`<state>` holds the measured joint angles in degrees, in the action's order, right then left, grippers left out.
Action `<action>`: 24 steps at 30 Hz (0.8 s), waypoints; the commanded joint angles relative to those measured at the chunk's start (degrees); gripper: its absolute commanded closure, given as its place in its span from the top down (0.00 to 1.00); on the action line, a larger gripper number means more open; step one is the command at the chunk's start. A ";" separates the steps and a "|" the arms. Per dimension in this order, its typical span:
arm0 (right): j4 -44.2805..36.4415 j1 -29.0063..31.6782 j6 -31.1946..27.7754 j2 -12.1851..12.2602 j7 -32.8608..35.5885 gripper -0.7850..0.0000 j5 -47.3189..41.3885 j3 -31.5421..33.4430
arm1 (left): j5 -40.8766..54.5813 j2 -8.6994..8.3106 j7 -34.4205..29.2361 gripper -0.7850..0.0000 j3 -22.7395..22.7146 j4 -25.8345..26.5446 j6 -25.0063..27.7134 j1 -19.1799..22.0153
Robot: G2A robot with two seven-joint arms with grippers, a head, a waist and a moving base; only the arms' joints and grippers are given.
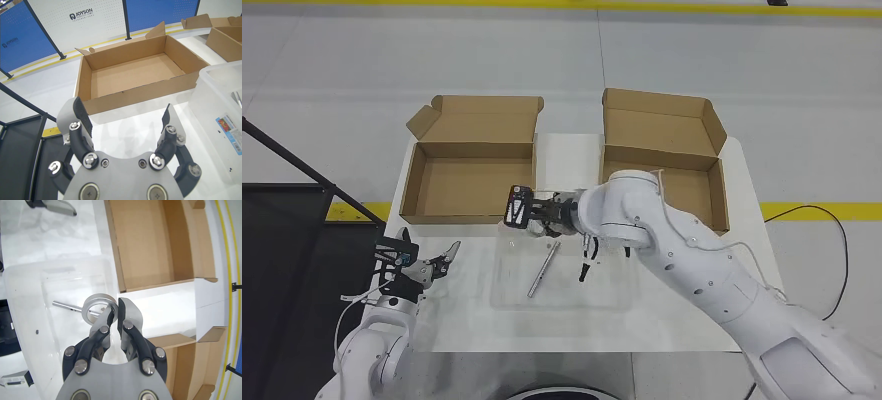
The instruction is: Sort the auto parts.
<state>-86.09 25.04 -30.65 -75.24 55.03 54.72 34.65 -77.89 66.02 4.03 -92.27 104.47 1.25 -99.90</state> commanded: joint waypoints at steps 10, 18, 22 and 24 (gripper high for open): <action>9.19 -5.85 3.94 -4.28 -16.05 0.00 -0.32 -1.62 | 0.00 0.00 0.00 1.00 0.00 0.00 0.00 0.00; 9.19 -5.85 3.94 -4.28 -16.05 0.00 -0.32 -1.62 | 0.00 0.00 0.00 1.00 0.00 0.00 0.00 0.00; 9.19 -5.85 3.94 -4.28 -16.05 0.00 -0.32 -1.62 | 0.00 0.00 0.00 1.00 0.00 0.00 0.00 0.00; 9.19 -5.85 3.94 -4.28 -16.05 0.00 -0.32 -1.62 | 0.00 0.00 0.00 1.00 0.00 0.00 0.00 0.00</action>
<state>-76.89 19.19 -26.70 -79.52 38.99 54.40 33.03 -77.89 66.02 4.03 -92.27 104.47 1.25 -99.90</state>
